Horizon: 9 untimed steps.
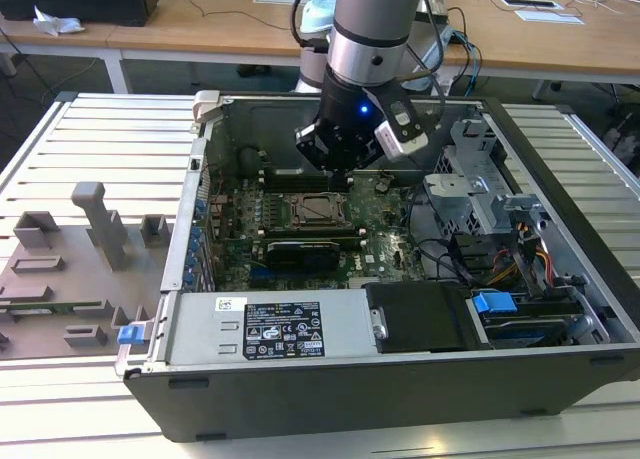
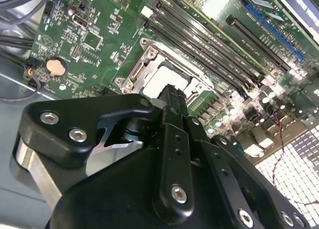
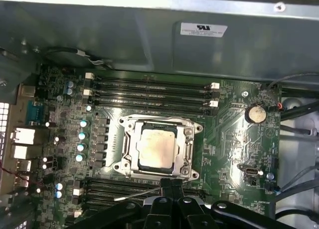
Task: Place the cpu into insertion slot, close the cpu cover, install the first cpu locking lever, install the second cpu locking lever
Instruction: 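Install the second cpu locking lever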
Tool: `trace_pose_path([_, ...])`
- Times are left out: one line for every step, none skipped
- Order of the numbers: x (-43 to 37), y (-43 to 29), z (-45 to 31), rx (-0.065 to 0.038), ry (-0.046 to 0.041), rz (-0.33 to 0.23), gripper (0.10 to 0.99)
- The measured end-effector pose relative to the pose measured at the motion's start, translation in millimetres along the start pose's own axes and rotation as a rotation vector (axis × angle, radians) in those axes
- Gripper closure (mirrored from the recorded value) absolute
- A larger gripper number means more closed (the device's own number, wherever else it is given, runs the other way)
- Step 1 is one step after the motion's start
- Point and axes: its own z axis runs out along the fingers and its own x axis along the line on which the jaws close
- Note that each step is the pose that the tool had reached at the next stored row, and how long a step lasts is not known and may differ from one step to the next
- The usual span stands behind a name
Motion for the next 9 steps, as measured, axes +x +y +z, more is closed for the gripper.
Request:
trace_pose_path([0.0,-0.4,0.8,0.0,0.0001,0.0,0.98])
trace_pose_path([-0.1,-0.7,1.6,0.0,0.0,0.0,0.98])
trace_pose_path([-0.1,-1.5,3.6,0.0,0.0,0.0,0.98])
trace_pose_path([-0.2,-2.8,6.4,0.0,0.0001,0.0,0.98])
trace_pose_path([0.0,-5.4,9.7,-0.001,-0.0001,0.0,0.98])
trace_pose_path([0.4,-7.5,11.2,-0.004,-0.0003,0.0,0.98])
trace_pose_path([1.5,-11.2,13.0,-0.009,-0.0008,-0.001,0.98])
trace_pose_path([2.1,-13.0,13.8,-0.012,-0.0011,-0.001,0.98])
trace_pose_path([3.2,-15.7,14.8,-0.015,-0.0014,-0.001,0.98])
